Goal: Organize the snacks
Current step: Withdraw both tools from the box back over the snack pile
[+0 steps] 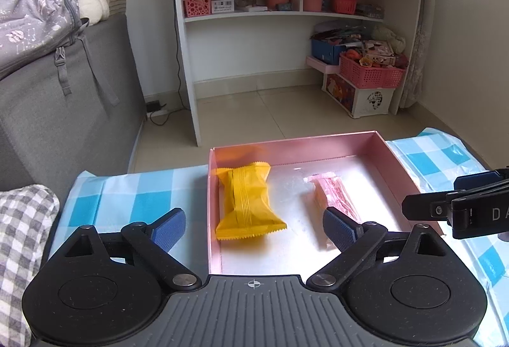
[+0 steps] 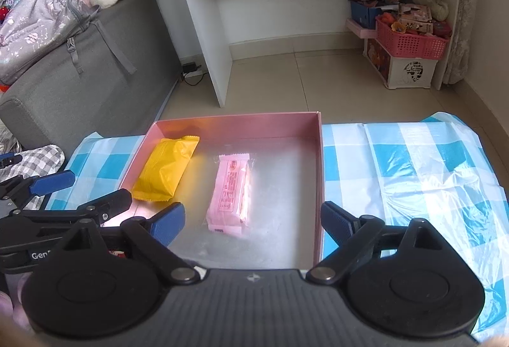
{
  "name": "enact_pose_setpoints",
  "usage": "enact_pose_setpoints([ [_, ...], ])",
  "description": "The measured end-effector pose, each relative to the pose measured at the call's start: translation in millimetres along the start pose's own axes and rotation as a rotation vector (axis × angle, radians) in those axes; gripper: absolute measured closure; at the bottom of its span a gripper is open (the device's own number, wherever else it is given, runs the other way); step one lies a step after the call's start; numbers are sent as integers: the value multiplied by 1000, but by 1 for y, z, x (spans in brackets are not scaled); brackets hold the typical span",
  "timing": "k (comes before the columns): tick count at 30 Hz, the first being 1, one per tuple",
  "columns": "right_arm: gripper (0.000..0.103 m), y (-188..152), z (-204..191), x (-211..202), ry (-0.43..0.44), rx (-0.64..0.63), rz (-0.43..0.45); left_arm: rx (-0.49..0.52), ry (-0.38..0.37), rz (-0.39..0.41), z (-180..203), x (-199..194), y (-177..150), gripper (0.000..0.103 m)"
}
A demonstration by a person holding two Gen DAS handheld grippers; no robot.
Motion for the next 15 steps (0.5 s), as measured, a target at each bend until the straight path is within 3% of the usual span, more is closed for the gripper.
enact_pose_setpoints([
  [4, 5, -6, -4, -19, -17, -21, 13, -10, 13, -6, -1, -26, -9, 6],
  [15, 1, -40, -21, -60, -4, -38, 25, -38, 40, -64, -10, -87, -50, 3],
])
Point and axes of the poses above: each gripper's, at about its wrist camera, not at the fingertips, and x roughly the way its jaws point, z to its right, y to its top, the point moved 9 cm from there along x, roughly the way its jaws point, and after that the axes turned 12 degrees about z, right-handed, at the moved point
